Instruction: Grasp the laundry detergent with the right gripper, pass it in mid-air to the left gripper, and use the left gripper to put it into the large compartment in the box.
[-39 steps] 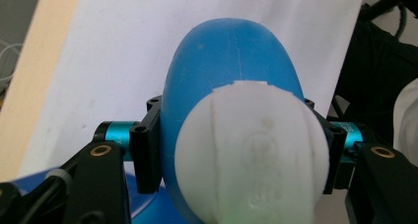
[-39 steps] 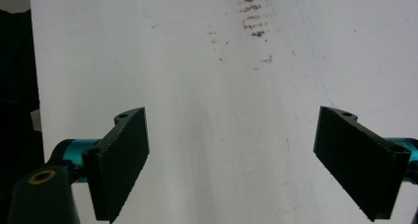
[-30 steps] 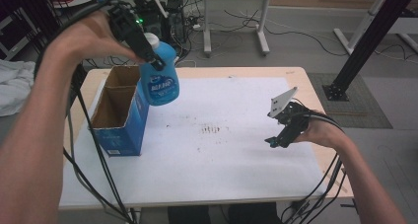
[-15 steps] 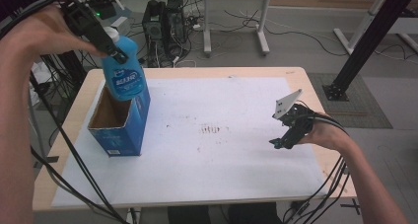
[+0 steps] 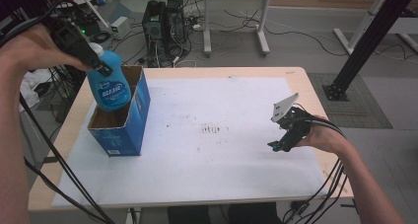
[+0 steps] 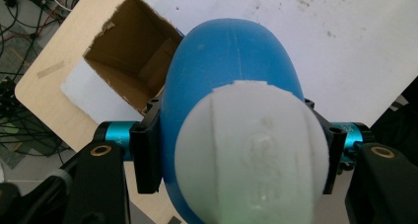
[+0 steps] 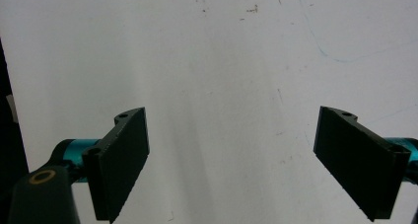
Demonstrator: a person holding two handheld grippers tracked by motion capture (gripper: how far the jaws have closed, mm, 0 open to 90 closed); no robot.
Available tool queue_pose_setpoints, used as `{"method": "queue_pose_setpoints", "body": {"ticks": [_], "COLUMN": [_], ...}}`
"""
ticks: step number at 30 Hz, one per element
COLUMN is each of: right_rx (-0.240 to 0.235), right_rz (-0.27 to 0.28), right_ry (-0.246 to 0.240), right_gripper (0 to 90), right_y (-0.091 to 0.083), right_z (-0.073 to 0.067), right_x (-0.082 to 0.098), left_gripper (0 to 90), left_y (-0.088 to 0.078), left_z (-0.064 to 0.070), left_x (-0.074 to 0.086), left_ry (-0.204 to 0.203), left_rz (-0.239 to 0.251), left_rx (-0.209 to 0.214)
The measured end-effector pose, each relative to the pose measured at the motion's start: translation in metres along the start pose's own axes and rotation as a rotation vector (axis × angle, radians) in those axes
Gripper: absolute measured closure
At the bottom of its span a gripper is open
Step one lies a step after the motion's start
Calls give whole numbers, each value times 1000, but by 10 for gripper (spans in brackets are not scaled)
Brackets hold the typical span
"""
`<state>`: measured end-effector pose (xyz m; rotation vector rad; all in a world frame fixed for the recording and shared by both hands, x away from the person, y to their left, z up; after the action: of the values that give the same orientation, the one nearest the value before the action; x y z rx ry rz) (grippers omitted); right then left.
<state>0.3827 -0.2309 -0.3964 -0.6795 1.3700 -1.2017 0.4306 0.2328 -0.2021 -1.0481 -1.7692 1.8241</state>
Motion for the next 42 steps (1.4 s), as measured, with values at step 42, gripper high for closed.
{"method": "queue_pose_setpoints", "body": {"ticks": [42], "right_rx": [-19], "right_rz": [-36], "right_ry": [10], "right_gripper": [129], "right_y": [21], "right_z": [-6], "right_x": [6], "left_gripper": [383], "left_y": [134], "left_z": [-7], "left_x": [46], "left_ry": [65], "left_rz": [-105], "left_rx": [82]}}
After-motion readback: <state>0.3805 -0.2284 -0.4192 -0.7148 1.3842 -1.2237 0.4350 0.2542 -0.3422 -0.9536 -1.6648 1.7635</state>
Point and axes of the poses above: each handheld gripper's, and its own axes: y roughly forward along the jaws, x roughly out of its underside, z roughly to its right, the point moved 8 cm from there along y, roughly forward along the jaws, and after that the axes turned 6 degrees about -z, right-handed, at the moved point
